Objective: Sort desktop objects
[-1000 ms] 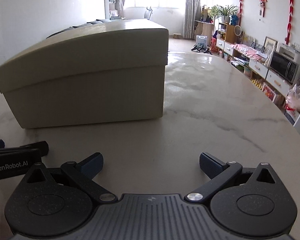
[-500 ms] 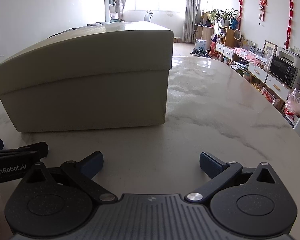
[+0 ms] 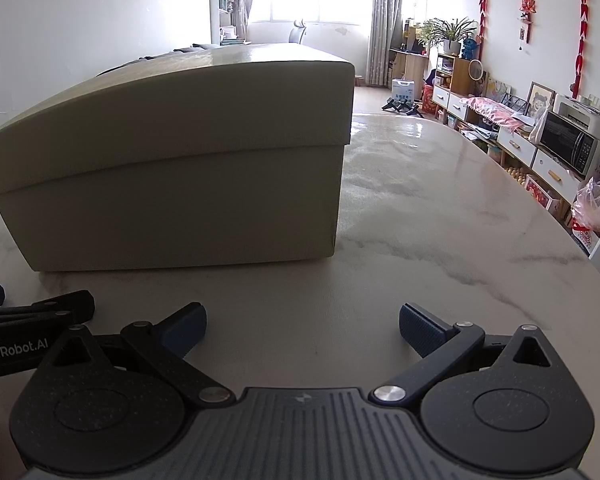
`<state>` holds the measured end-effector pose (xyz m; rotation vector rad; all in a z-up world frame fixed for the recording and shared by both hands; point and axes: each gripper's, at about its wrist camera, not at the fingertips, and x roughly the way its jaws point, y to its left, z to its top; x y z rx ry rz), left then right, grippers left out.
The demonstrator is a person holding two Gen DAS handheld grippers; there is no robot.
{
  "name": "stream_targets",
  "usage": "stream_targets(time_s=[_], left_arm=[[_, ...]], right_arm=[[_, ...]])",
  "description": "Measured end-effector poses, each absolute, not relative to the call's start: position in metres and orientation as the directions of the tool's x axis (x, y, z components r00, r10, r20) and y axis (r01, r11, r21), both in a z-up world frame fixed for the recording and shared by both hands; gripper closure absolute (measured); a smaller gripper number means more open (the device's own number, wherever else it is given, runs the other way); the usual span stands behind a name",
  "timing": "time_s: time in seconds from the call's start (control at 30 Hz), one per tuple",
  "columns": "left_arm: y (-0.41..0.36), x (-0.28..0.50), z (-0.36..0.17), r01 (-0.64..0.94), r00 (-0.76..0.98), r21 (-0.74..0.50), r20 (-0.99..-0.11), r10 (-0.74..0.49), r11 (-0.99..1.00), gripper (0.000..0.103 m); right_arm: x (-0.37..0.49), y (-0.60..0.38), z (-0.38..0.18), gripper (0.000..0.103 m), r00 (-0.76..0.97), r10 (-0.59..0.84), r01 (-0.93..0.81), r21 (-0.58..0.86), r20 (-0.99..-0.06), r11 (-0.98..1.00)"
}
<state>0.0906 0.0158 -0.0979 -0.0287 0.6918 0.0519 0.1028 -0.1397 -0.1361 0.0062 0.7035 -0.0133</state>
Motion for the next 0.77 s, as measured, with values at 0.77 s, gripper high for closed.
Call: stream_targets(time_s=[0.77], left_arm=[[0.0184,0.0961,-0.0991,-0.056,0.769,-0.011,-0.638,0.036,0.998,0.000]], right_arm=[[0.1025,-0.1383,-0.1359,0.000,0.762,-0.010,0.014,0.001,-0.647,1.000]])
